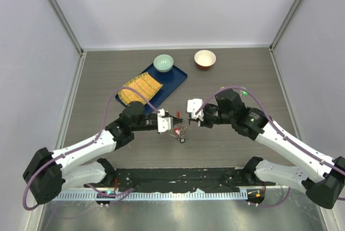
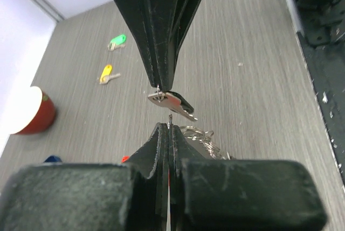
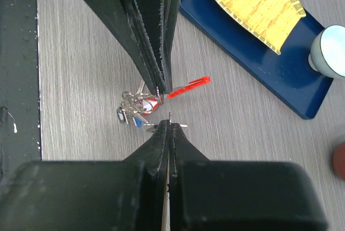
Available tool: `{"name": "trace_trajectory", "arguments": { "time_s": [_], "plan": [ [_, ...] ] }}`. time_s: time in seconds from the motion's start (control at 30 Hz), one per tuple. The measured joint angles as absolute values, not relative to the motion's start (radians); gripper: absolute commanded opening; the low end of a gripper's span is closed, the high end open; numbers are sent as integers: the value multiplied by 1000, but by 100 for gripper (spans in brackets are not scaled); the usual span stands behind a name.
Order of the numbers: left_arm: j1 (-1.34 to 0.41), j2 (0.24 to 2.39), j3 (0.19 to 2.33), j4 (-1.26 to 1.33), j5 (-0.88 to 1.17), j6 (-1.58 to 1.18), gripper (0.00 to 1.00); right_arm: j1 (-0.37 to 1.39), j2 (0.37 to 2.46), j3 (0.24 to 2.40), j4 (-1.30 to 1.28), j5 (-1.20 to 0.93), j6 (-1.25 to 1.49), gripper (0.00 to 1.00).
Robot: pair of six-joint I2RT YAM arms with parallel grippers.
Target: Put the keys on the keyring
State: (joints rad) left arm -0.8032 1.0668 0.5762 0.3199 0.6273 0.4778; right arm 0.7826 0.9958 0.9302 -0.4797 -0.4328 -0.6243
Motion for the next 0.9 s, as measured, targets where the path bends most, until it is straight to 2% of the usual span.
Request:
{"name": "trace_trajectory", "arguments": {
  "time_s": [0.23,0.5,0.9],
  "plan": [
    [-898,1084,674,152,482,587,0,788,978,907,-477,-381,-627,1],
    [-907,1066,709,34,402,687,0,817,946,873,-469,-348,-632,1],
    [-942,1036,655,78,380,690,0,850,943,840,-414,-335,-634,1]
  ]
}}
